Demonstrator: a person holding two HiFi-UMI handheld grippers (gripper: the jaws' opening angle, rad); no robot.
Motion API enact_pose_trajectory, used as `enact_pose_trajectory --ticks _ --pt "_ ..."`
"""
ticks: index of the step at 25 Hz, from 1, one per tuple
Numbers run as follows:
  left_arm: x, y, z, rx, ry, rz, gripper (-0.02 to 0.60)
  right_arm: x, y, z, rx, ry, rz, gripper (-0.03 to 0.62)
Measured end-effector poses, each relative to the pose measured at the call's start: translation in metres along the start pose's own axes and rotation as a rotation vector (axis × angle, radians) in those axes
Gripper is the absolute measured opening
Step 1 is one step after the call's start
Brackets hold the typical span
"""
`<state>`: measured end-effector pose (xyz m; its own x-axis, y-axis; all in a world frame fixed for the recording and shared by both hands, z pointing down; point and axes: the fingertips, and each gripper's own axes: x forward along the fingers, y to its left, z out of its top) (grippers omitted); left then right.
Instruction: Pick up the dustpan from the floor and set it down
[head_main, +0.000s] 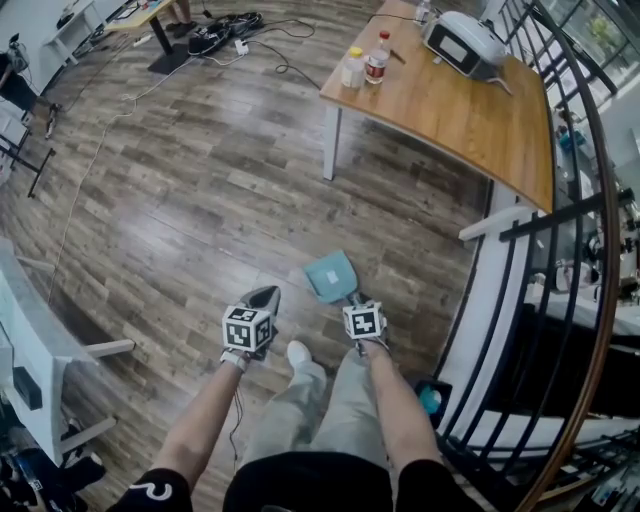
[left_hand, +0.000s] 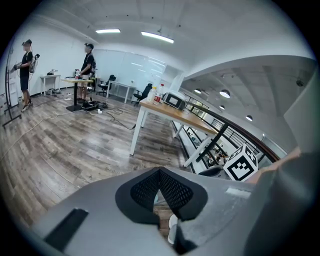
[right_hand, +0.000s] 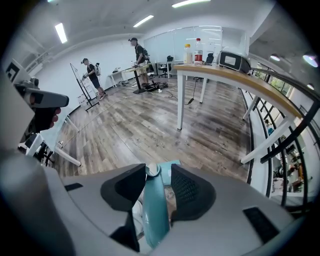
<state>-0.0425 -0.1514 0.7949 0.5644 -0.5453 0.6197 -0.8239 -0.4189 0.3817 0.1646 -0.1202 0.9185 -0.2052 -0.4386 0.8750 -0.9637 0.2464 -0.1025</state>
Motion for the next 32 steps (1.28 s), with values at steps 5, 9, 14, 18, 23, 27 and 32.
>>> enact_pose_trajectory --ticks 5,9,14,18,23,27,32 --pt "-0.007 -0.008 0.010 0.009 -0.018 -0.010 -0.003 -0.017 0.004 0.016 0.003 -0.049 0.009 0.150" --pt "-0.015 -0.016 0.018 0.018 -0.023 -0.015 -0.003 -0.034 0.008 0.026 0.005 -0.078 0.011 0.149" --pt "-0.026 -0.026 0.035 0.023 -0.050 -0.019 -0.003 -0.063 0.009 0.056 -0.008 -0.160 0.005 0.147" --pt "-0.043 -0.031 0.059 0.023 -0.079 -0.017 -0.003 -0.091 0.008 0.086 0.009 -0.216 0.010 0.127" --pt "-0.078 -0.034 0.098 0.024 -0.137 -0.011 -0.003 -0.143 0.006 0.141 0.012 -0.334 -0.005 0.086" --pt "-0.105 -0.039 0.139 0.060 -0.191 -0.004 -0.003 -0.189 0.011 0.183 0.022 -0.417 0.003 0.024" --pt "-0.135 -0.054 0.191 0.086 -0.269 -0.016 -0.003 -0.252 0.024 0.231 0.000 -0.551 0.045 -0.002"
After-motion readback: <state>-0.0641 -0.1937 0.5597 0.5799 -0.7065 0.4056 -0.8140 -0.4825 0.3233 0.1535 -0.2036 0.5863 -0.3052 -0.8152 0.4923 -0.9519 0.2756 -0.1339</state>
